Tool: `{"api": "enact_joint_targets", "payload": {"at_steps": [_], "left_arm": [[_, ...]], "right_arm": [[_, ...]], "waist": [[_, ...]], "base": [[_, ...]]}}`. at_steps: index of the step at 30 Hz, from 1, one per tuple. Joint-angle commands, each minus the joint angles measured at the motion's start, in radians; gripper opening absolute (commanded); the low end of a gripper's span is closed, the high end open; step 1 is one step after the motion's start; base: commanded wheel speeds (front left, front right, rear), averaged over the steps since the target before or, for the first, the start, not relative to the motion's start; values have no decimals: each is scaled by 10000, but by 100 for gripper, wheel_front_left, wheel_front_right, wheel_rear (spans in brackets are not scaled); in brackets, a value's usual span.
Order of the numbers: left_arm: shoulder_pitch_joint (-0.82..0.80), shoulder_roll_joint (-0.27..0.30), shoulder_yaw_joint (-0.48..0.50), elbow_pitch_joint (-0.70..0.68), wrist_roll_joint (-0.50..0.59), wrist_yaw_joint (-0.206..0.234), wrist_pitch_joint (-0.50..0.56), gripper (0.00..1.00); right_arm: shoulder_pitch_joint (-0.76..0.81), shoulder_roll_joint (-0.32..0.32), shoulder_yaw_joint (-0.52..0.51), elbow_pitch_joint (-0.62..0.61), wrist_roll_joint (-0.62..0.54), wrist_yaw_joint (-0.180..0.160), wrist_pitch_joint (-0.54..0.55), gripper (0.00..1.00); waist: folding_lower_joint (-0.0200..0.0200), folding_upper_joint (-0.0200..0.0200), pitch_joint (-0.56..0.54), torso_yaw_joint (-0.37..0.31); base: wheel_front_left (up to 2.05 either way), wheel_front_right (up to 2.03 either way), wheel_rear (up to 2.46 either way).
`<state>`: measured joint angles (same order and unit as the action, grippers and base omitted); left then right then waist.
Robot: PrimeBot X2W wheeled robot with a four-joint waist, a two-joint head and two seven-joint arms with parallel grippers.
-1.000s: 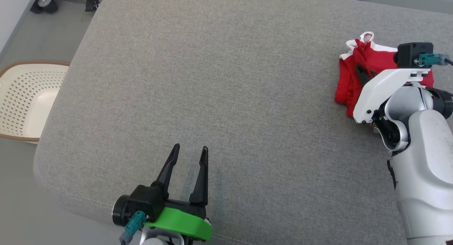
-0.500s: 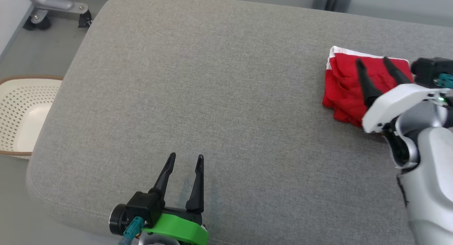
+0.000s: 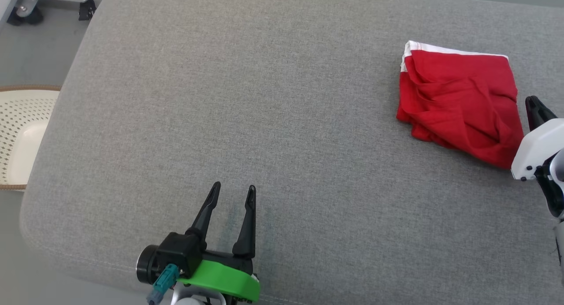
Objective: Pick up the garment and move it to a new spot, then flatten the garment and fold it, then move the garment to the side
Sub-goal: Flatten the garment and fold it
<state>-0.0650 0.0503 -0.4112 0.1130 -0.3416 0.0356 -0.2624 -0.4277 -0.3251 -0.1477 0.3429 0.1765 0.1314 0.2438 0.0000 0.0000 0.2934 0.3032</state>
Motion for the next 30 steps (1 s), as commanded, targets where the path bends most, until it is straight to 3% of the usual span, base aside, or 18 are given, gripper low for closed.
{"api": "enact_joint_targets", "payload": {"at_steps": [1,6,11,19,30], "left_arm": [[-153,7,4,23,9,-29,-29,100],[-91,7,-1,73,-79,62,-29,100],[87,8,50,104,-59,117,-29,100],[139,8,-4,60,-101,171,-29,100],[307,8,41,172,-81,194,-29,100]], "right_arm": [[-165,-171,125,239,-20,-15,-34,0],[-212,-311,1046,705,854,-15,-301,0],[229,-918,1830,758,1706,-17,-653,0],[527,-1550,3790,113,2931,-12,-674,0],[588,-2196,6134,-333,3590,-12,-977,0]], "waist": [[0,0,180,171],[0,0,88,324],[0,0,-217,342],[0,0,-366,189],[0,0,-575,169]], "base": [[0,0,0],[0,0,0],[0,0,0],[0,0,0],[0,0,0]]}}
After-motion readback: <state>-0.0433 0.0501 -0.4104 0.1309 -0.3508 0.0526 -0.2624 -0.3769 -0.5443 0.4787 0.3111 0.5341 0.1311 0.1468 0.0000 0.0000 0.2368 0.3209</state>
